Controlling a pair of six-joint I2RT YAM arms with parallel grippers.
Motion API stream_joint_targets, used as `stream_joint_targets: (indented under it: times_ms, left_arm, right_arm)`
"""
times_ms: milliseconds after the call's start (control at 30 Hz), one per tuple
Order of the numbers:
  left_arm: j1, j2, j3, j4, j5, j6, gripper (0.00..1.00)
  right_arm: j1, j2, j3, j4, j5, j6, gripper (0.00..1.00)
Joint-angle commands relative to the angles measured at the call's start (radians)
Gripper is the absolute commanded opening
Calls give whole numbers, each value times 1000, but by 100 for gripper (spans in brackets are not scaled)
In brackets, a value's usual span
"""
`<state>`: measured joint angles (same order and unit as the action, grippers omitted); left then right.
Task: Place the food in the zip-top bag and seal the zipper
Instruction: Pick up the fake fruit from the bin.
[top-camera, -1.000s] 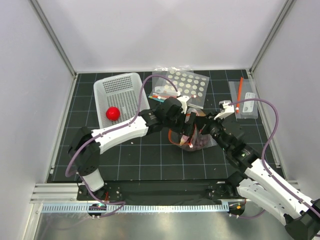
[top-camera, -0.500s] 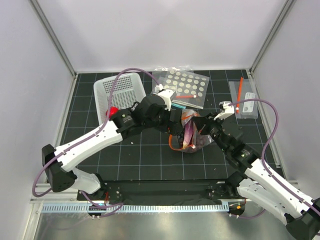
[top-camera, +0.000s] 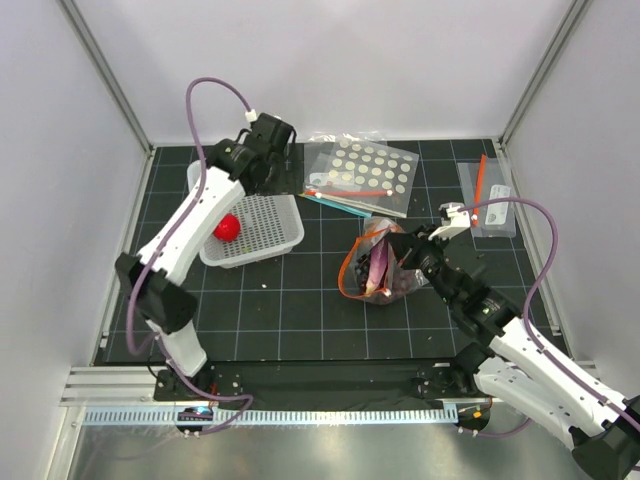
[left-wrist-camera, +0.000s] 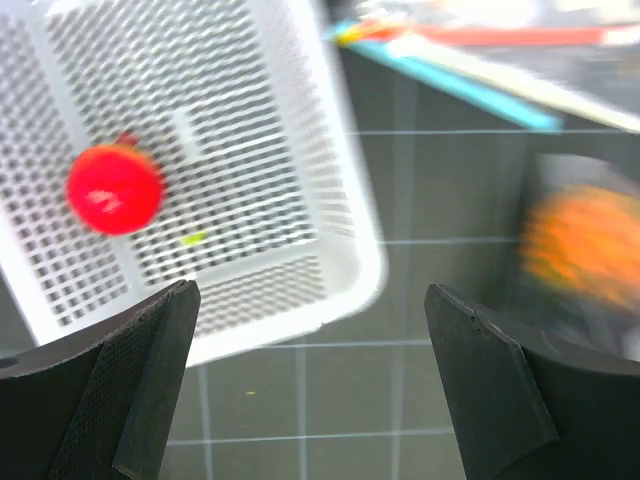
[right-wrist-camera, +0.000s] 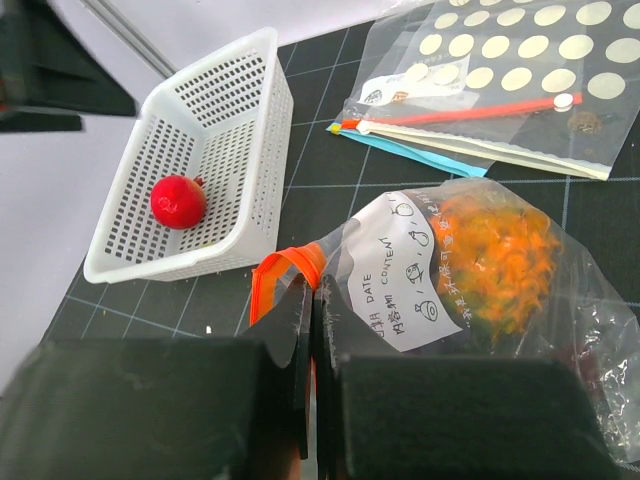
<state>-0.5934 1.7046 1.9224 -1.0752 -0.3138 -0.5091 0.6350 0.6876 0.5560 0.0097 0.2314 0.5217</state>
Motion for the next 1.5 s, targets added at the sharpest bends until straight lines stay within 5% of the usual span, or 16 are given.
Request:
stream_joint_targets:
  times_ms: [0, 467, 933, 1133, 1233, 1467]
  left_arm:
    - [82, 93, 26, -108, -15, -3, 99]
    - [339, 271, -57, -11, -54, -14, 100]
    - [428, 414, -161, 89, 4, 26, 100]
    - [440, 446, -186, 139, 126, -20, 78]
    - [438, 403, -224, 194, 183, -57, 50]
    - [387, 178, -381, 388, 309, -118, 39]
  right_arm:
    - [5, -2, 53, 44, 28, -12, 1]
    - [3, -10, 48, 47, 17, -9, 1]
    - [5, -5, 47, 53, 9, -12, 1]
    - [5, -13, 47, 53, 6, -14, 1]
    - [5, -16, 45, 53, 6, -14, 1]
    - [5, -5, 48, 56, 0, -15, 1]
